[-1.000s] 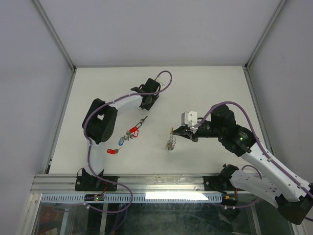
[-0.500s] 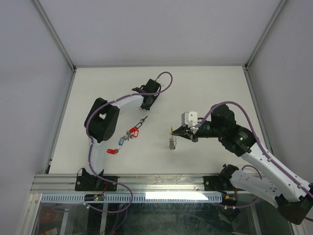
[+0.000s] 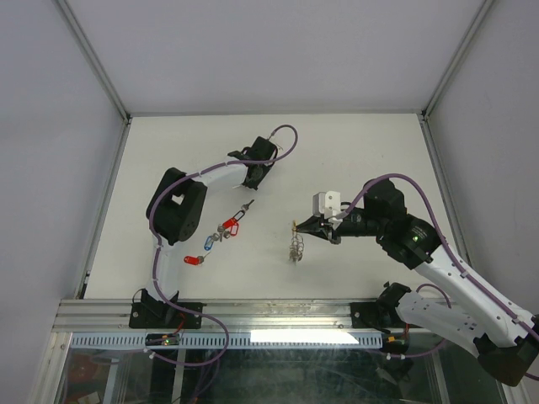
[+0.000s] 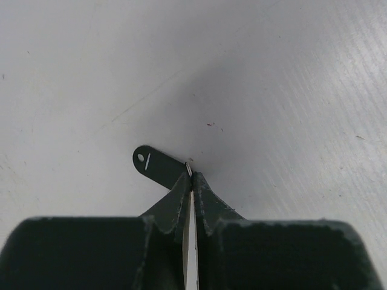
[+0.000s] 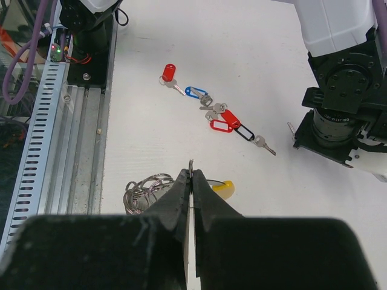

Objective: Put the keys on the keyring

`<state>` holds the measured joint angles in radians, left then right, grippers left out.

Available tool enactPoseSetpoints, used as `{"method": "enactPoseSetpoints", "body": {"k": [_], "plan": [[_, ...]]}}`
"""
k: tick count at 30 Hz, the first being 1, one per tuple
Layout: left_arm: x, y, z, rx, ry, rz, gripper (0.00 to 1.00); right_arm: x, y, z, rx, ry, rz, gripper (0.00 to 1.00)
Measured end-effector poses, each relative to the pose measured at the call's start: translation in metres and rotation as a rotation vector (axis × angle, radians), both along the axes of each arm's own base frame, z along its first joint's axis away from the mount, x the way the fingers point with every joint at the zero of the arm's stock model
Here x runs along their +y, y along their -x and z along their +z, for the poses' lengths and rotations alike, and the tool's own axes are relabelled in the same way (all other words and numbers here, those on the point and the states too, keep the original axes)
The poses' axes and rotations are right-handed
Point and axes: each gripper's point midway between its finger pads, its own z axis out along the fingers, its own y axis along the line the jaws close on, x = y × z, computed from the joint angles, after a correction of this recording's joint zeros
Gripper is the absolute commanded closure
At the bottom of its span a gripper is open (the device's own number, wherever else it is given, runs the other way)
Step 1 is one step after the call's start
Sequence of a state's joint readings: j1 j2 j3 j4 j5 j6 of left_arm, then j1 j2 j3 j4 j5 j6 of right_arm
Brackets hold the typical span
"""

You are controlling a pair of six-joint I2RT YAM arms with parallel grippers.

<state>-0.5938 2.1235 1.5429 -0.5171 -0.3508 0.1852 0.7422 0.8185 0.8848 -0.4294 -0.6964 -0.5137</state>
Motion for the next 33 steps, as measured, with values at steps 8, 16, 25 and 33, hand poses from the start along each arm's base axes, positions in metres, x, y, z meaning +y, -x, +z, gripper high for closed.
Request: {"method": "enactPoseSetpoints", "body": {"k": [8,16,25,33], "plan": [[0.002,-0.001,0.003,-0.009,-0.012,-0.003,1.00,0.001,-0.002,0.000,0.002,0.001,-0.007,1.00],[-0.010,0.020,0.057,-0.063,0.143,-0.098,1.00,0.002,-0.023,-0.006,0.117,0.038,-0.142,1.00],[-0.033,0.053,0.173,-0.259,0.436,-0.272,1.00,-0.005,-0.061,-0.008,0.286,-0.007,-0.256,1.00],[-0.038,0.099,0.217,-0.324,0.560,-0.459,1.00,-0.004,-0.069,0.022,0.318,-0.149,-0.158,1.00]]}}
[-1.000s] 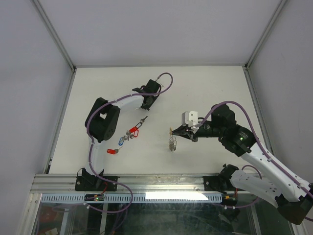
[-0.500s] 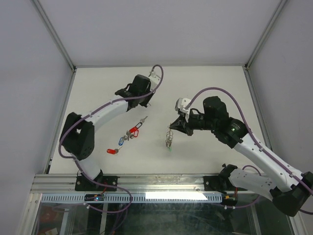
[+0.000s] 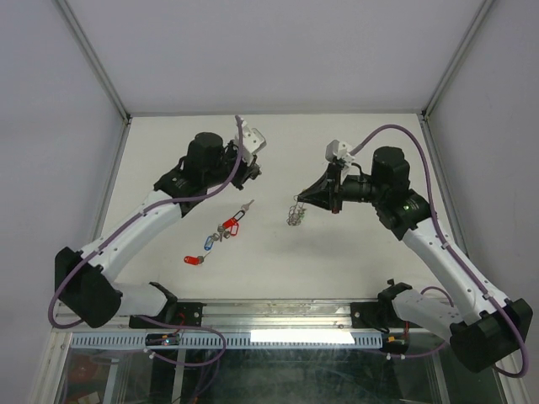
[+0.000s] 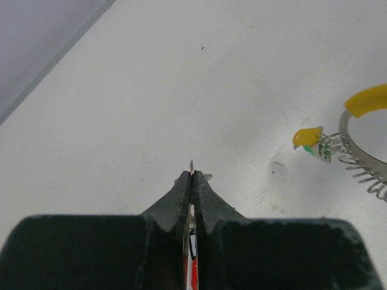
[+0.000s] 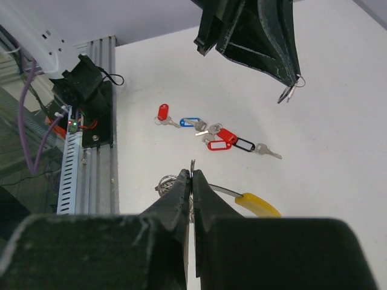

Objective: Put the keys on the keyring

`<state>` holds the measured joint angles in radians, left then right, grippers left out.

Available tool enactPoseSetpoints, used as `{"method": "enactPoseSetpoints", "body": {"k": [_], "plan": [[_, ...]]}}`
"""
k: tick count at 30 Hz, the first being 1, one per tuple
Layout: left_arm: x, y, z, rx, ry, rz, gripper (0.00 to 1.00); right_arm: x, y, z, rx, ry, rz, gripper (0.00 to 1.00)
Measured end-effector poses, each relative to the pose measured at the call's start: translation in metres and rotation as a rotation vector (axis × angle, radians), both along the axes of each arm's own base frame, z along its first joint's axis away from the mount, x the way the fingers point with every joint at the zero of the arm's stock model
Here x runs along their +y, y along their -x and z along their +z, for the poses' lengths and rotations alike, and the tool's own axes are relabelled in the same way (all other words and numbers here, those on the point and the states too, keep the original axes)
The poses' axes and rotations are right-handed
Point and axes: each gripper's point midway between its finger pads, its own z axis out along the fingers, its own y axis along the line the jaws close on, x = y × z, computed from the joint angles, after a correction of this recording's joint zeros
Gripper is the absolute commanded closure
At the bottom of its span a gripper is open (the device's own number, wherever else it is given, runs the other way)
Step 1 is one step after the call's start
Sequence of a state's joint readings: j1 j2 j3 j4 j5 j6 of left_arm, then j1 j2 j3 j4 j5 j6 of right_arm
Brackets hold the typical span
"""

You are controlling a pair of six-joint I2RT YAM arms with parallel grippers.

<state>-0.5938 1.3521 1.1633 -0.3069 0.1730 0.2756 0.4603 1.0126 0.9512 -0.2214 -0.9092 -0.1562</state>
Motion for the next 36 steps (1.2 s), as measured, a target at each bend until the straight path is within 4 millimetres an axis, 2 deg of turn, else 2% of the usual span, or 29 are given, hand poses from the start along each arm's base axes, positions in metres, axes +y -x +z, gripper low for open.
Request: {"method": "enactPoseSetpoints", "body": {"k": [8,10,20,27,31,36], "plan": [[-0.011,0.057,0.074,-0.197,0.140,-0.272,1.00,0.007,0.021,0.020,-0.033,-0.092,0.178,1.00],[-0.015,0.070,0.085,-0.225,0.169,-0.344,1.00,0.008,0.027,0.024,-0.036,-0.108,0.212,1.00],[-0.035,0.112,0.102,-0.236,0.242,-0.582,1.00,0.017,0.050,0.043,-0.054,-0.161,0.323,1.00],[-0.047,0.140,0.116,-0.271,0.264,-0.667,1.00,0.020,0.053,0.053,-0.029,-0.189,0.324,1.00],[-0.046,0.150,0.124,-0.295,0.273,-0.687,1.00,0.021,0.054,0.059,-0.014,-0.207,0.324,1.00],[-0.046,0.157,0.129,-0.316,0.278,-0.700,1.00,0.023,0.057,0.055,0.010,-0.218,0.325,1.00]]}}
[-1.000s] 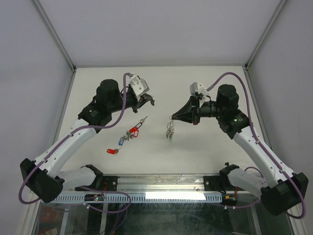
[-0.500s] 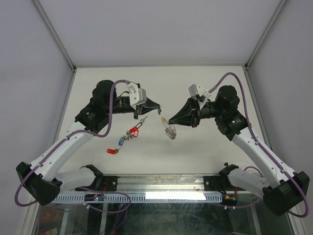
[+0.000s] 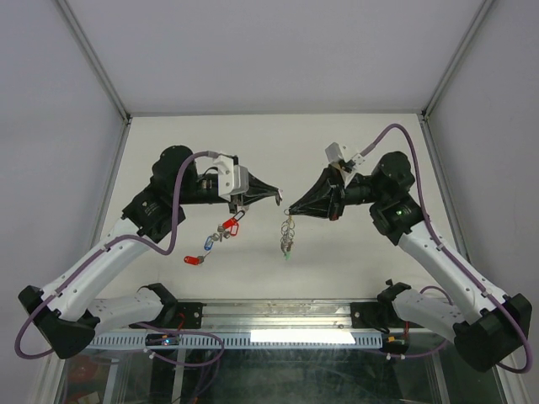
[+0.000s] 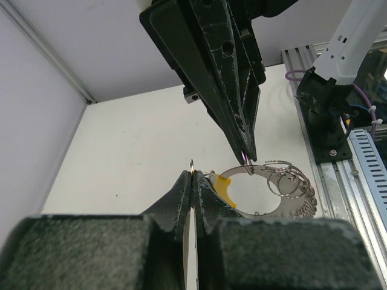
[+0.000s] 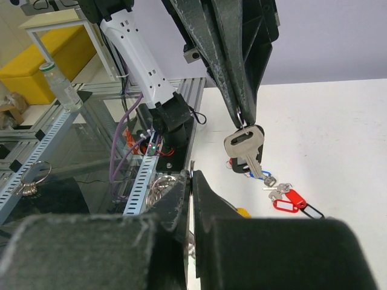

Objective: Put the keys on the keyring

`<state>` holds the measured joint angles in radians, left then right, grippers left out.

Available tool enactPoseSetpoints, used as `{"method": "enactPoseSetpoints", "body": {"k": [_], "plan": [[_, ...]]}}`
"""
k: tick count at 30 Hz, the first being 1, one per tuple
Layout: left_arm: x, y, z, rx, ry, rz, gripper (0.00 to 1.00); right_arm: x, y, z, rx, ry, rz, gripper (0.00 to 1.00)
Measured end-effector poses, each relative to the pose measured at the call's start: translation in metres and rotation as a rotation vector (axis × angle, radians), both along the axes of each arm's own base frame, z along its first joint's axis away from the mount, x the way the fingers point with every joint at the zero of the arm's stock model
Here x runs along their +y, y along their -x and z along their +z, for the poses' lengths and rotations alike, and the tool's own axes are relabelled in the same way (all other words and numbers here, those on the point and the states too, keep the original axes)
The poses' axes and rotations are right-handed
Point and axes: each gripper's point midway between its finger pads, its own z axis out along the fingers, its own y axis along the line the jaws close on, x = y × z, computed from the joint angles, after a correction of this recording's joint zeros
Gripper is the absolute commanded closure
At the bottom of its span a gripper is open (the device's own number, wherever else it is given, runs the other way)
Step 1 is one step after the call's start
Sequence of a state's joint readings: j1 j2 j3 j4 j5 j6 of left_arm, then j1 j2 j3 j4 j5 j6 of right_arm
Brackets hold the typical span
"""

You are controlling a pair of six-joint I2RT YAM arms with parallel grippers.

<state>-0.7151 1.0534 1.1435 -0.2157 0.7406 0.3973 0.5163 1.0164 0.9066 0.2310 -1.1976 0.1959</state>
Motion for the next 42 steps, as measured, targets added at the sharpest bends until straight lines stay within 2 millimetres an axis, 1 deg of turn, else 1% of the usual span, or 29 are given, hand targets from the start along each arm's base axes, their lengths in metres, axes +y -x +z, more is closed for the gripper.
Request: {"method": "enactPoseSetpoints", "body": {"k": [5,12,17,22,28,35,42], "plan": [[-0.002,0.004,0.001,-0.008,0.000,-0.012,1.00,0.000,0.006,-0.003,0.021,-0.012,0.001,1.00],[-0.003,0.006,0.001,-0.011,0.003,-0.019,1.00,0.001,0.012,0.010,0.002,-0.062,0.003,1.00],[-0.003,0.007,0.008,-0.032,0.022,-0.022,1.00,0.002,0.017,0.013,0.014,-0.087,0.015,1.00],[-0.003,0.010,0.010,-0.038,0.028,-0.041,1.00,0.003,0.020,0.023,0.005,-0.121,0.024,1.00],[-0.004,0.015,0.010,-0.038,0.029,-0.065,1.00,0.003,0.019,0.029,0.007,-0.143,0.009,1.00],[-0.003,0.017,0.011,-0.041,0.032,-0.078,1.00,0.005,0.011,0.031,0.034,-0.160,-0.037,1.00],[-0.003,0.021,0.012,-0.042,0.034,-0.098,1.00,0.005,0.007,0.039,0.047,-0.196,-0.063,1.00]]}}
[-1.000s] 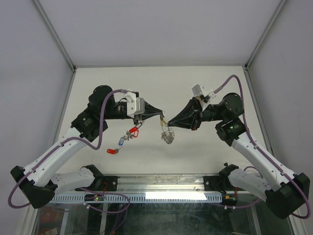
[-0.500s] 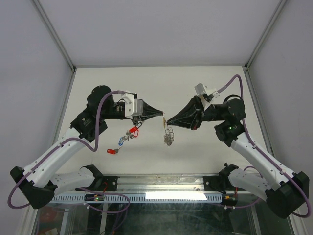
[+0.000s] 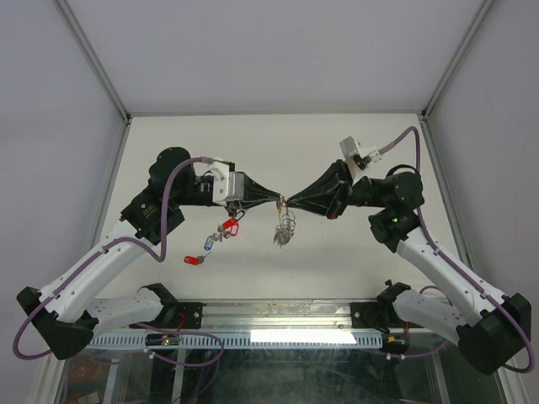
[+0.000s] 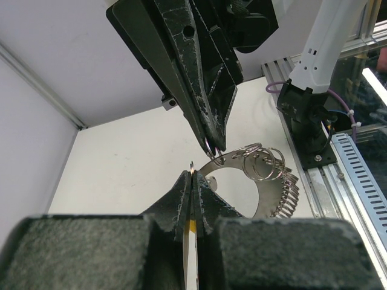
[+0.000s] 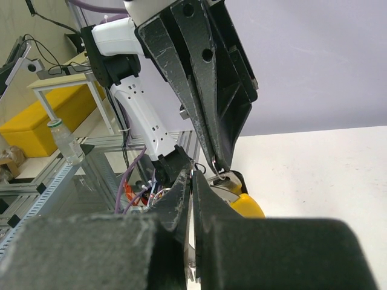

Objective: Put the keys on the keyring

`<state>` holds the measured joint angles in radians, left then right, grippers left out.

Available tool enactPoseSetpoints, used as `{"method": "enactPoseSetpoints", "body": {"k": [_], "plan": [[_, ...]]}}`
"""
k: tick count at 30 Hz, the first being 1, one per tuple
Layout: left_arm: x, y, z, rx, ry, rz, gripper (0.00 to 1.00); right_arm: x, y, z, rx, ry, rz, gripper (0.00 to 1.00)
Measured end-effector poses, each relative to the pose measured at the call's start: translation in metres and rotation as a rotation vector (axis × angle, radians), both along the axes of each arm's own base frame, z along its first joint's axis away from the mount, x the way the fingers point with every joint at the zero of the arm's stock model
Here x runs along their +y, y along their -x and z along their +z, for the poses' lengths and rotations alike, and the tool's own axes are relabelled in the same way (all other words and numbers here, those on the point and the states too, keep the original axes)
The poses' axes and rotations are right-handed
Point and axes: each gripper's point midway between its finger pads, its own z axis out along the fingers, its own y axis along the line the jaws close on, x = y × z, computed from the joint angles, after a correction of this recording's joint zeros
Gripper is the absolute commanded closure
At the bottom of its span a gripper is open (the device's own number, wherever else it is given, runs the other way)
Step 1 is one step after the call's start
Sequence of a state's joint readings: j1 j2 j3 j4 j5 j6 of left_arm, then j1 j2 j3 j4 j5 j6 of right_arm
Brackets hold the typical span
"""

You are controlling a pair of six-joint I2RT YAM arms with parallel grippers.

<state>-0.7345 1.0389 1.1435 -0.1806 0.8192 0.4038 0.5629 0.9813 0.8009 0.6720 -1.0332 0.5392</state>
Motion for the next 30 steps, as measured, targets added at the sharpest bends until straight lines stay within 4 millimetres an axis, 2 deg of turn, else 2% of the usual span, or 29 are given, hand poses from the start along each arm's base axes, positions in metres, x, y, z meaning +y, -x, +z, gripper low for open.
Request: {"method": "enactPoseSetpoints", "body": {"k": [30], "plan": [[0.002,0.004,0.004,-0.008,0.010,-0.008,1.00,0.002,-0.012,-0.007,0.058,-0.008,-0.053,1.00]]}}
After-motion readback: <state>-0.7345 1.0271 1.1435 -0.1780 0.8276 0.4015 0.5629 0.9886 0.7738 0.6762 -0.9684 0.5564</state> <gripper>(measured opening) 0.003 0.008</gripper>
